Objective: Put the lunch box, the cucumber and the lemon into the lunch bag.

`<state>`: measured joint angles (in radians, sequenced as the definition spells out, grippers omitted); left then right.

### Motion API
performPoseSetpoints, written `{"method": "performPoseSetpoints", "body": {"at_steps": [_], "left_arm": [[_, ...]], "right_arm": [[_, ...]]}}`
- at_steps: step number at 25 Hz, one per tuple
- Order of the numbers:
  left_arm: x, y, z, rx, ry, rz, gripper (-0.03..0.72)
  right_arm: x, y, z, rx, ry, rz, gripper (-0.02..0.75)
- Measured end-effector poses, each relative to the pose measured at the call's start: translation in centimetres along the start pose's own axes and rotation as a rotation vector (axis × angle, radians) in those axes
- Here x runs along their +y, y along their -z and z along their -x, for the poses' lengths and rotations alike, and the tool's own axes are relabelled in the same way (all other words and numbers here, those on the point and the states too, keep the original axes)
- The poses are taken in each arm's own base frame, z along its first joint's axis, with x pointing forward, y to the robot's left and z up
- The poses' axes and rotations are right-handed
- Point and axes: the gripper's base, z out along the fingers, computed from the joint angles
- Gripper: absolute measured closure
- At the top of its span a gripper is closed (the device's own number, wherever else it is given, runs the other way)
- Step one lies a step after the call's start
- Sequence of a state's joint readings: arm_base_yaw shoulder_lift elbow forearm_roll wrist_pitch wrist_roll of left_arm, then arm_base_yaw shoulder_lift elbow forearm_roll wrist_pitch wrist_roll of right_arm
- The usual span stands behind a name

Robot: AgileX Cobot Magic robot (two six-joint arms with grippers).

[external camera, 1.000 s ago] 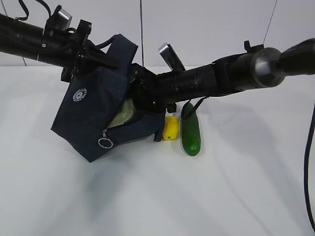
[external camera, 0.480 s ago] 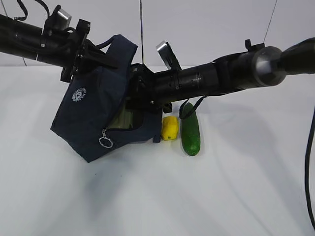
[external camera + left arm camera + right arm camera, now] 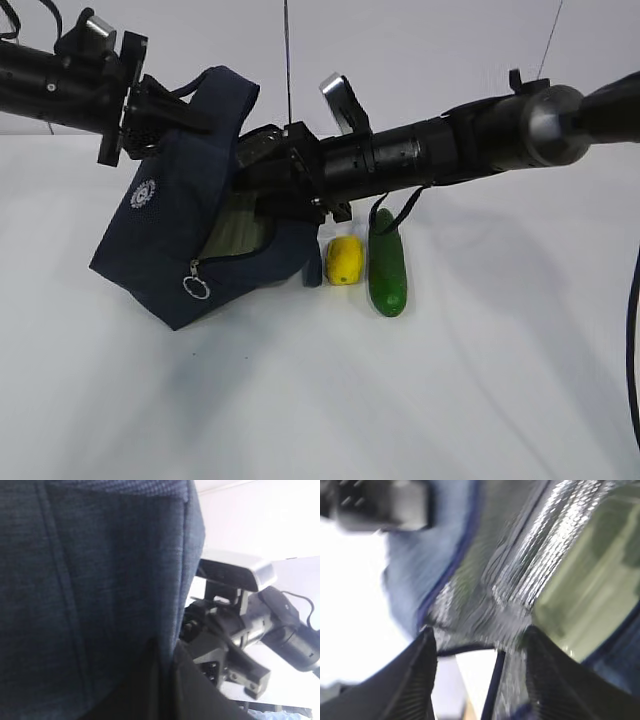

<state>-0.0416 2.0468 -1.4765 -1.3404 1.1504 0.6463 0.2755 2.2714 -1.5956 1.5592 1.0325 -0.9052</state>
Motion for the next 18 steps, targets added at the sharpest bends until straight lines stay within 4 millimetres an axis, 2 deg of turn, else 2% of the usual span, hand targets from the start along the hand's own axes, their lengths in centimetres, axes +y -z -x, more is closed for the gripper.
{"method": "performPoseSetpoints", "body": {"at_steps": [9, 18], "left_arm": [[1.2, 2.1, 0.5, -0.016, 0.014, 0.025, 0.697], [2.4, 3.2, 0.4, 0.019, 0.022, 0.109, 0.697]], "right_arm": [[3.7, 0.8, 1.9, 0.168, 0.181, -0.004, 0.297], [5.7, 3.1, 4.6, 0.279, 0.242, -0.373, 0.297]]}}
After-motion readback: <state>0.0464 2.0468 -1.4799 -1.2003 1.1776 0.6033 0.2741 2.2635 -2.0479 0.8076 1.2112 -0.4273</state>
